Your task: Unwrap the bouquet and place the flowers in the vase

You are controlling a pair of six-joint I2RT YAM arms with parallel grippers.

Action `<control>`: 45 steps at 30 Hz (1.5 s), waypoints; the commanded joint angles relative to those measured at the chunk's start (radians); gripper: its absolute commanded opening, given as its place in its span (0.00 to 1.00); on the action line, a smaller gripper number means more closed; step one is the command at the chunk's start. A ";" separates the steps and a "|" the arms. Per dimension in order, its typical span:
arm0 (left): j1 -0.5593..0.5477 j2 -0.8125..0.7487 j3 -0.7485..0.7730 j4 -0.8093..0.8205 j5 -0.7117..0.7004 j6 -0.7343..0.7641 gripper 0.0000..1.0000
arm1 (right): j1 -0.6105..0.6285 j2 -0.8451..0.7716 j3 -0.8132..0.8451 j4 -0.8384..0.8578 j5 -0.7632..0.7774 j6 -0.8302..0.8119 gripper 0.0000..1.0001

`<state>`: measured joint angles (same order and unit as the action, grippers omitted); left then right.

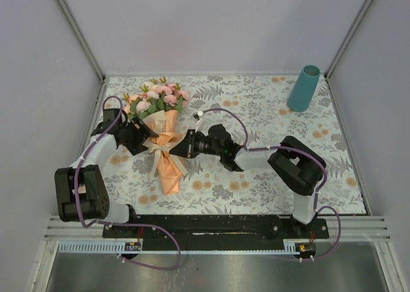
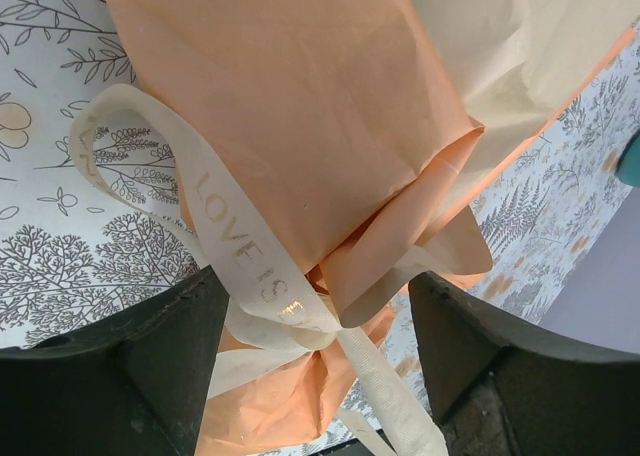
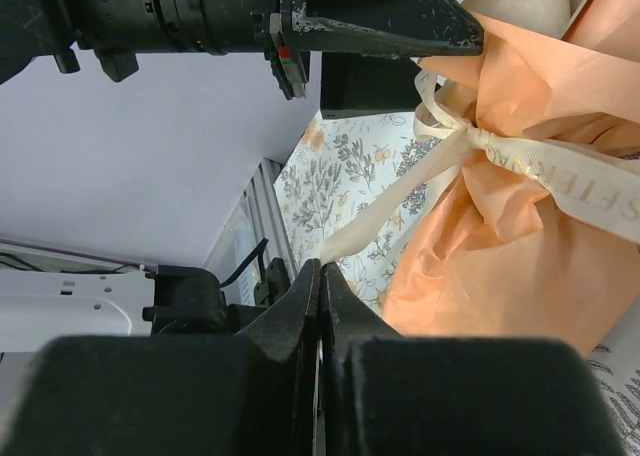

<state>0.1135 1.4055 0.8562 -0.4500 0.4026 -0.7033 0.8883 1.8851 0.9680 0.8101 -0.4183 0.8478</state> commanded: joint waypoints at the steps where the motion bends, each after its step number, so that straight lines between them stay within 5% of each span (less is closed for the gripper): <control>1: 0.000 0.004 0.047 0.025 0.010 0.025 0.75 | 0.003 -0.046 -0.014 0.066 -0.028 0.022 0.00; 28: 0.011 0.101 0.107 -0.041 -0.077 0.087 0.68 | 0.003 -0.201 -0.080 -0.035 0.018 0.047 0.00; 38: 0.009 0.012 0.001 0.112 0.008 0.018 0.80 | 0.004 -0.196 -0.057 -0.042 0.036 0.043 0.00; 45: 0.012 0.136 0.020 0.119 -0.013 -0.015 0.67 | 0.003 -0.159 -0.032 -0.019 0.039 0.048 0.00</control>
<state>0.1188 1.4792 0.8482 -0.3710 0.3866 -0.7010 0.8883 1.7283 0.8974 0.7357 -0.4015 0.8917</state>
